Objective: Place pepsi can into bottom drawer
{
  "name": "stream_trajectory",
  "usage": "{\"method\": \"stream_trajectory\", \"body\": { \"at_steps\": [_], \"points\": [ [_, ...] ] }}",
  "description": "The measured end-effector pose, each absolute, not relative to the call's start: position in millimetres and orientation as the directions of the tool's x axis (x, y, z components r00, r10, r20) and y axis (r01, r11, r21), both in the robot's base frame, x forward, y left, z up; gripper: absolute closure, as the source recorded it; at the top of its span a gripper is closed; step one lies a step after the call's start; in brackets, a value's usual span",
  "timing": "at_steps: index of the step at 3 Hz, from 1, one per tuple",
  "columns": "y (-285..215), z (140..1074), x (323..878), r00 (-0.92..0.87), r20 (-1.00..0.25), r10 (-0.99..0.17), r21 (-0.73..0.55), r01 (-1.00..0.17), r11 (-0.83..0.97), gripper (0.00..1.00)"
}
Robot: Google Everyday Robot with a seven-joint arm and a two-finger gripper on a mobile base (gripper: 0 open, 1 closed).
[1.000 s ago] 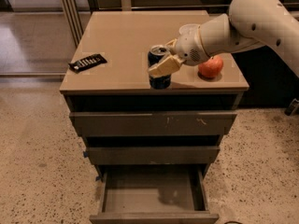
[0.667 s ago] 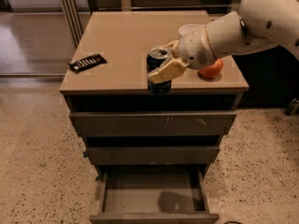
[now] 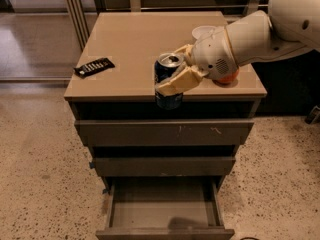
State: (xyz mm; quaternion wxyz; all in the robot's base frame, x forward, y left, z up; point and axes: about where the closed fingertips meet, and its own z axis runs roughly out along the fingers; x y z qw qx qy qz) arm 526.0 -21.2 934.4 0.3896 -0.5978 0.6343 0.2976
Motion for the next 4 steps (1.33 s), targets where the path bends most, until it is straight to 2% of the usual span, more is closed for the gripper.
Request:
{"method": "stream_trajectory", "body": {
  "at_steps": [1,2,3,4],
  "points": [
    [-15,921,517,0.028,-0.833,-0.552,-0.096,-0.991,0.094,1.0],
    [-18,883,495,0.071,-0.84,-0.538,-0.155,-0.982,0.112,1.0],
    [-43,792,474,0.034,-0.873,-0.486,-0.135,-0.976,0.174,1.0],
    [-60,651,428,-0.106,-0.88,-0.462,0.035,-0.986,0.16,1.0]
  ]
}}
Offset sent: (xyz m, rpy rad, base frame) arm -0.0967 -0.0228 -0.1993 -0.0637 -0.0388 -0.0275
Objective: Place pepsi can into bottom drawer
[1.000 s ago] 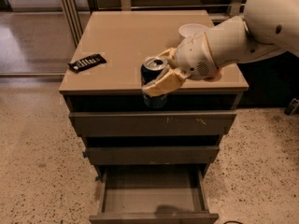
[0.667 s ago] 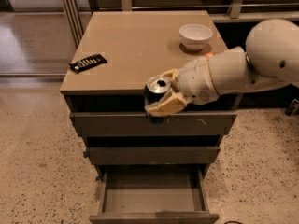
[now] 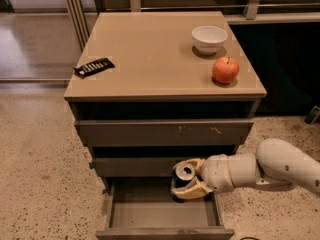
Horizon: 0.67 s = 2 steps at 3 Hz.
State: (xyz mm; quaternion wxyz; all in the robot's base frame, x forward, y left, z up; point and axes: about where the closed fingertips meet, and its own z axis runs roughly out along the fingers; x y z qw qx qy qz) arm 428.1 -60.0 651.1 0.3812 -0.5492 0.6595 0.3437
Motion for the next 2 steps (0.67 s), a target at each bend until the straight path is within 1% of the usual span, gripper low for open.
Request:
{"method": "stream_trajectory", "body": {
  "at_steps": [1,2],
  "points": [
    [-60,651,428,-0.105,-0.88,-0.463,0.034,-0.987,0.16,1.0],
    [-63,610,435,-0.079,-0.864,-0.497,-0.005,-0.986,0.166,1.0]
  ]
}}
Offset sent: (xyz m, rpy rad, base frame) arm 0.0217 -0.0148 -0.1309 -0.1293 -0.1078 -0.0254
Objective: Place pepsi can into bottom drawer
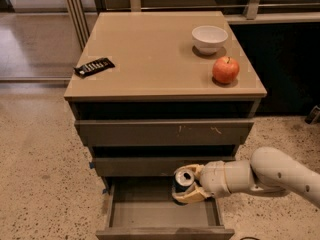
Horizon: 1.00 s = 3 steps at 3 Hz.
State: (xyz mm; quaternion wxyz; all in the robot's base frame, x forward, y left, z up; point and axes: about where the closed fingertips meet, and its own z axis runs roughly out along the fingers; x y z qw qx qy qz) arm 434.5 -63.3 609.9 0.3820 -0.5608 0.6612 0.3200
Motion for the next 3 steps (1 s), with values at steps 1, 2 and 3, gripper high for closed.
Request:
{"method": "stream_trajectory", "body": {
  "at_steps": [1,2,3],
  "points": [
    [-62,534,452,-0.045,-0.855,-0.517,-0.043,-0.987,0.157,1.0],
    [-54,450,460,-0.052,-0.871,-0.488,-0.018,-0.99,0.137,1.0],
    [-54,449,460,-0.051,-0.871,-0.488,-0.018,-0.99,0.137,1.0]
  ]
}}
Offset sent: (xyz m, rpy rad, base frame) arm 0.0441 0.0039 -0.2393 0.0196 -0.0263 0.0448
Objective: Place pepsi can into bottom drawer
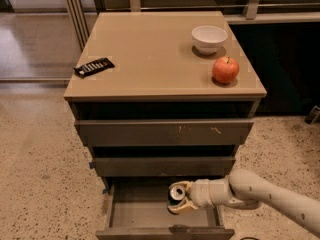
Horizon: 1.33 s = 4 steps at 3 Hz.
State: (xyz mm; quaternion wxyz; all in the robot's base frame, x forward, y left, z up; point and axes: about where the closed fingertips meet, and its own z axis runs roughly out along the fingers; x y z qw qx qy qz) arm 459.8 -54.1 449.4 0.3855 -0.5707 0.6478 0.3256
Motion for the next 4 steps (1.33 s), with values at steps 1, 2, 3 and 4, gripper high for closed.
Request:
{"method": "stream_trajectory", "body": {
  "at_steps": [1,2,3,4],
  "points": [
    [-58,417,461,-0.021,-0.862,-0.507,-0.046,-0.992,0.119,1.0],
    [-62,362,468,0.015,-0.855,-0.518,-0.069,-0.994,0.086,1.0],
    [-64,289,482,-0.007,-0.869,-0.494,-0.039,-0.996,0.082,1.0],
    [-71,267,498,-0.028,-0.874,-0.485,-0.037,-0.992,0.124,1.0]
  ]
}}
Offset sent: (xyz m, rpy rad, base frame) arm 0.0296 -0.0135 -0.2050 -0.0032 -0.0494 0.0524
